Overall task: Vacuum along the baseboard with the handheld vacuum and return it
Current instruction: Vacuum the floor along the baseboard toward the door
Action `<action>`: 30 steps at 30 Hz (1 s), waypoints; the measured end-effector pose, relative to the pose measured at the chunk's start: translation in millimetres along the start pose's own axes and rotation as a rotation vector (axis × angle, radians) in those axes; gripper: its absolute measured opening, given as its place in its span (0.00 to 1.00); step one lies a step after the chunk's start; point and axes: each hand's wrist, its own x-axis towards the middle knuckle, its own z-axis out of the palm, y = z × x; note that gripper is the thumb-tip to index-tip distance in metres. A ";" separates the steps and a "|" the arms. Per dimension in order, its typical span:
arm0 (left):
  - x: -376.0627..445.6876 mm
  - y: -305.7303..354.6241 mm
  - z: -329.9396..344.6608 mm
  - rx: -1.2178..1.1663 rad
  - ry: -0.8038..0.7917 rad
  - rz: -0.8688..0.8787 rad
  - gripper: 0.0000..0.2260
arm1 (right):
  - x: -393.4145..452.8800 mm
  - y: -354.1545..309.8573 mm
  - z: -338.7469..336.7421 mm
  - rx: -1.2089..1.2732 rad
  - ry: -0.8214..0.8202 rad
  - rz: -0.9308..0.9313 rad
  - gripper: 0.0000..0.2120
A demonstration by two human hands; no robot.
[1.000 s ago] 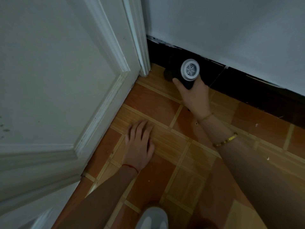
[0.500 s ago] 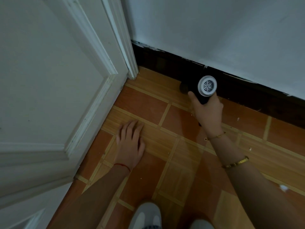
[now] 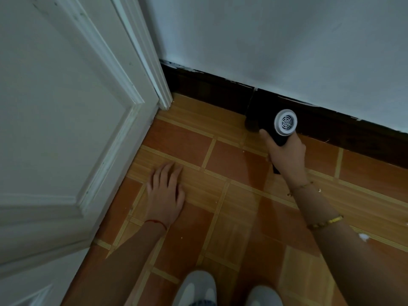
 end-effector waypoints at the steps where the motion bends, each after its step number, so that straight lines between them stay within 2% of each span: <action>1: -0.2 -0.2 0.2 -0.001 -0.001 0.001 0.20 | 1.2 1.6 -1.7 0.002 -0.003 0.004 0.28; 7: 0.2 -1.5 1.6 -0.001 -0.001 0.000 0.21 | 5.2 -9.4 4.1 0.019 -0.043 0.003 0.26; 15: 0.1 -1.3 0.7 -0.008 0.001 0.004 0.20 | 19.2 -36.1 39.5 0.014 -0.080 -0.116 0.32; 21: 0.3 -0.2 -0.7 -0.020 -0.006 0.008 0.20 | 29.3 -54.9 69.4 0.041 -0.134 -0.181 0.31; 30: 0.3 -1.0 -0.5 -0.042 0.006 0.013 0.20 | 38.1 -83.7 108.9 0.072 -0.230 -0.210 0.37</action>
